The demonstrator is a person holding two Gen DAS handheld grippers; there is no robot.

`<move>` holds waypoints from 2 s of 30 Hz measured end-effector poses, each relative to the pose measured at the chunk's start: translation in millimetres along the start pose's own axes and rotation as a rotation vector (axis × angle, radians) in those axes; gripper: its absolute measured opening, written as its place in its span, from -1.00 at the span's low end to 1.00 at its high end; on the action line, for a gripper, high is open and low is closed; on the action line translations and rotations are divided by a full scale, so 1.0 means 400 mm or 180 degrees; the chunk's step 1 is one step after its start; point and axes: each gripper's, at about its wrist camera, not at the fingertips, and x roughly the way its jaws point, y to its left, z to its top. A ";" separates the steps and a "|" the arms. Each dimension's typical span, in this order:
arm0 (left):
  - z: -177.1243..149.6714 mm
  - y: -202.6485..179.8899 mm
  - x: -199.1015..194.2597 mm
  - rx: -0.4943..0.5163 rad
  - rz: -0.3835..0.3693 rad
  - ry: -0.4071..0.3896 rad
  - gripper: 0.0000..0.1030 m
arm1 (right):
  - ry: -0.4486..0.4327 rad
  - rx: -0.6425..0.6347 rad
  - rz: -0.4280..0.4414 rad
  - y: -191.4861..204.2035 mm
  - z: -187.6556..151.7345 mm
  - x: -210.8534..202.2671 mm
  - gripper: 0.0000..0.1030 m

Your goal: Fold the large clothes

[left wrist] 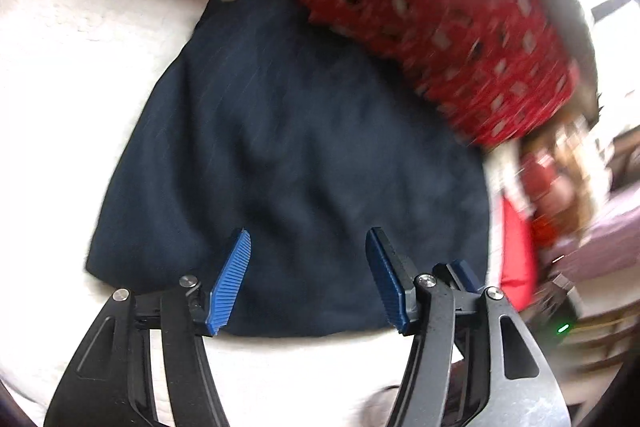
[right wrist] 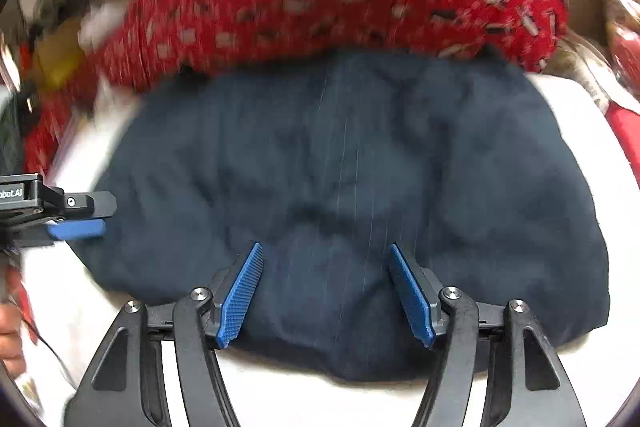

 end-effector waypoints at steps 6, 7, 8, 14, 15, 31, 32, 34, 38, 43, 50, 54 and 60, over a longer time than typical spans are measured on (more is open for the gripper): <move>0.003 -0.037 0.089 0.0247 0.0247 0.0175 0.14 | -0.0550 0.0676 -0.0308 -0.119 0.069 -0.068 0.32; -0.007 -0.023 0.106 0.0253 0.0317 0.0227 0.14 | -0.0521 0.0836 -0.0438 -0.168 0.074 -0.062 0.32; -0.012 -0.016 0.129 0.0261 0.0328 0.0254 0.14 | -0.0472 0.0919 -0.0507 -0.200 0.071 -0.059 0.31; 0.020 -0.013 0.073 0.0304 -0.0012 0.0265 0.14 | -0.0105 0.0395 -0.0741 -0.225 0.080 -0.026 0.29; 0.040 0.005 0.043 0.0217 -0.0112 0.0193 0.15 | -0.0170 0.0383 -0.0753 -0.217 0.080 -0.044 0.30; 0.202 0.341 0.038 -0.1035 -0.0554 0.0095 0.16 | -0.0182 0.0287 -0.0064 -0.045 0.123 0.044 0.37; 0.191 0.348 0.055 -0.1045 -0.0606 0.0165 0.27 | 0.0045 0.0213 -0.0098 -0.040 0.115 0.085 0.41; 0.171 0.339 0.076 -0.1024 -0.0715 0.0220 0.52 | 0.0055 -0.0244 -0.0328 -0.009 0.088 0.130 0.49; 0.157 0.246 0.089 -0.0602 -0.0713 0.0313 0.79 | 0.0010 -0.0263 -0.0396 -0.004 0.088 0.133 0.53; 0.138 0.151 0.091 -0.0271 -0.0322 0.0297 -0.04 | -0.0084 -0.0299 -0.0439 -0.001 0.076 0.132 0.55; 0.129 0.102 0.021 -0.0428 -0.0505 0.0133 -0.63 | 0.0042 -0.0292 -0.0440 0.001 0.088 0.129 0.56; 0.123 0.029 -0.017 -0.0356 -0.0631 0.0019 -0.64 | 0.0115 -0.0269 -0.0468 -0.001 0.087 0.111 0.56; 0.114 -0.086 -0.039 -0.0254 -0.0768 -0.0041 -0.65 | 0.0030 -0.0279 -0.0481 -0.021 0.071 0.063 0.56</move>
